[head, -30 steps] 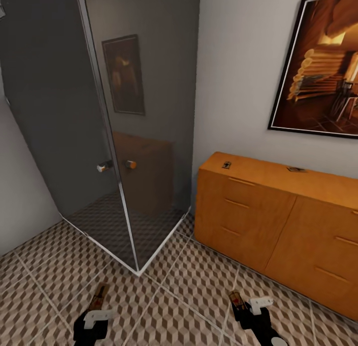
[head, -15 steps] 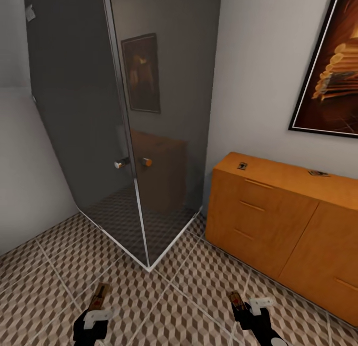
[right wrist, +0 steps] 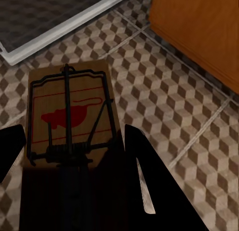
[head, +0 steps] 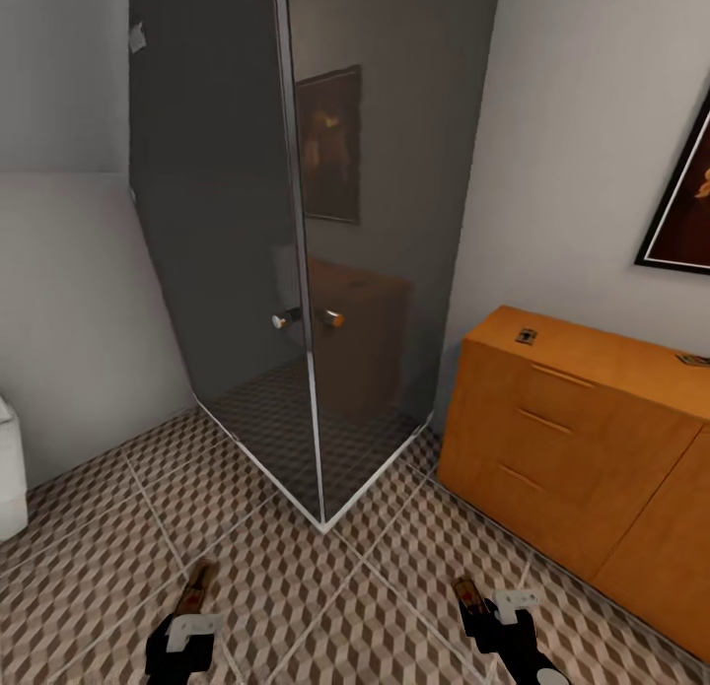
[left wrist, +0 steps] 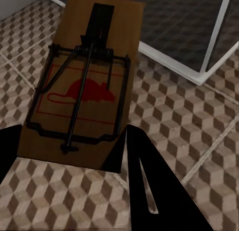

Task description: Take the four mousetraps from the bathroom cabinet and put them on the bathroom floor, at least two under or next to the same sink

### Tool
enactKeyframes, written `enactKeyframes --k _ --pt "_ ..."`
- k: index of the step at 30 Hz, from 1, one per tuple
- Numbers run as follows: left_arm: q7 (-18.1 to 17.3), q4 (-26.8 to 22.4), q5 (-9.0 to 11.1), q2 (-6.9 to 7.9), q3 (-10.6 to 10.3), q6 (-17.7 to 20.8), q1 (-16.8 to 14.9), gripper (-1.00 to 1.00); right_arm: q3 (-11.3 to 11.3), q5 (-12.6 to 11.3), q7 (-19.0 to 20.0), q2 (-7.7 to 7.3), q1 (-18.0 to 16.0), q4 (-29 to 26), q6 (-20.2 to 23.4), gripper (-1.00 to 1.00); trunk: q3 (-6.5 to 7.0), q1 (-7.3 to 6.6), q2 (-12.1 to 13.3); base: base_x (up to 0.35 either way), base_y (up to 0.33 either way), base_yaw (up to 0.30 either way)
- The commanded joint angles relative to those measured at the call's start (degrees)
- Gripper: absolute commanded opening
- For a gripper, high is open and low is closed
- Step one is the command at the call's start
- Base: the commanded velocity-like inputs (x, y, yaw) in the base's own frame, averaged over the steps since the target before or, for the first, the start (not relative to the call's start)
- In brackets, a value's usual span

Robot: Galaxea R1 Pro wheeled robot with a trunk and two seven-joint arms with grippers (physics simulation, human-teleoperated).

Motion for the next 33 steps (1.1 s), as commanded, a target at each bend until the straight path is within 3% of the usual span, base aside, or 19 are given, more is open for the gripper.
enactKeyframes --k 1,33 --pt "0.70 0.16 -0.31 -0.06 -0.44 -0.18 -0.07 -1.00 0.08 0.20 0.01 -0.04 -0.02 0.01 -0.16 -1.00 -0.06 0.00 -0.03 0.000 0.000 0.259" --pt "0.70 0.16 -0.29 -0.09 -0.46 -0.18 -0.07 -1.00 0.08 0.20 -0.11 0.05 -0.03 0.13 -0.17 -1.00 -0.06 0.00 -0.03 0.000 0.000 0.272"
